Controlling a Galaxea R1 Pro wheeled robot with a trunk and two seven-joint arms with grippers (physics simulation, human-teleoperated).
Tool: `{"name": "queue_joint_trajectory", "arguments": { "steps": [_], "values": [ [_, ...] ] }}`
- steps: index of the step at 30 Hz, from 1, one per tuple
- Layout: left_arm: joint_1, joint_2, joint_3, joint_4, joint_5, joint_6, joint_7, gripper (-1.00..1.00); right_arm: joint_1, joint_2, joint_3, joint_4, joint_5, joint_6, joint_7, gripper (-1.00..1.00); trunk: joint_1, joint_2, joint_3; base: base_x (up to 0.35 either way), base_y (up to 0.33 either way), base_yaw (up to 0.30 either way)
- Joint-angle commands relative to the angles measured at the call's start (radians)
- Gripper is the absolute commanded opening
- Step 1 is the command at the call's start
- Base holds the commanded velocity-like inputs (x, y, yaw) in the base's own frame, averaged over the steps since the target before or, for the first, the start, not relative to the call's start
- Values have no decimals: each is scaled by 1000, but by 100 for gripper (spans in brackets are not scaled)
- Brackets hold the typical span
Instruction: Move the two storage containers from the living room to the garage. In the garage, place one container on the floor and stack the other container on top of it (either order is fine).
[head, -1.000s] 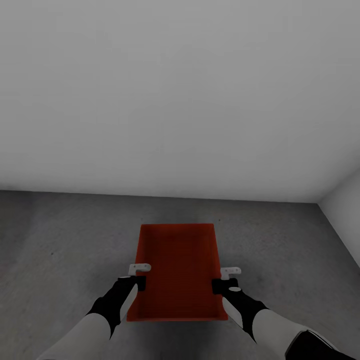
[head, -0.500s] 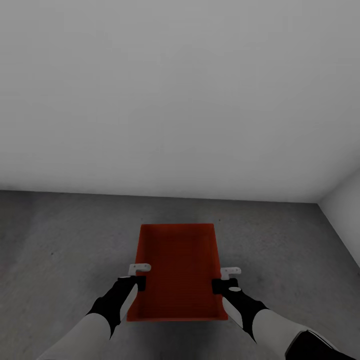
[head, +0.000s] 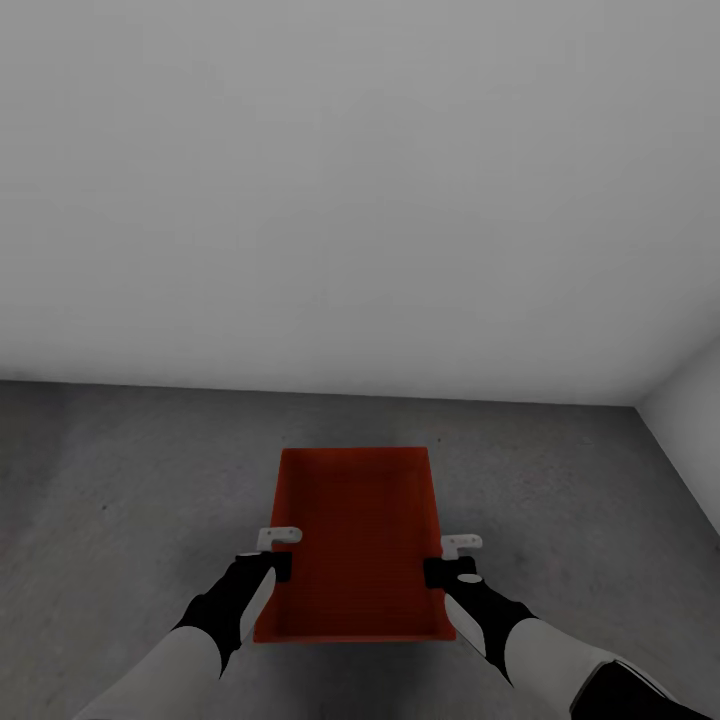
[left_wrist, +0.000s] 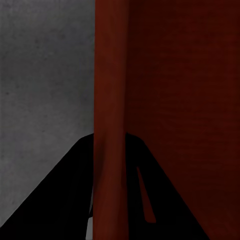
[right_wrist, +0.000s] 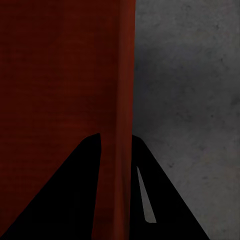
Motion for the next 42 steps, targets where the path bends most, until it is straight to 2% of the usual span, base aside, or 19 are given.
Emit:
{"name": "queue_joint_trajectory", "arguments": {
  "steps": [1,12,42],
  "values": [
    [0,7,0,15,-14,10,9,-100,-2,-23,-33,-3,16,-3,-31,-100,0,-1,-1,0,0,0],
    [0,7,0,15,-14,11,9,-100,-2,-23,-33,-3,16,-3,-31,-100,0,-1,-1,0,0,0],
    [0,6,1,15,-11,13,9,-100,-2,-23,-33,-3,16,-3,-31,-100,115,-211,-95,0,0,0]
  ]
}}
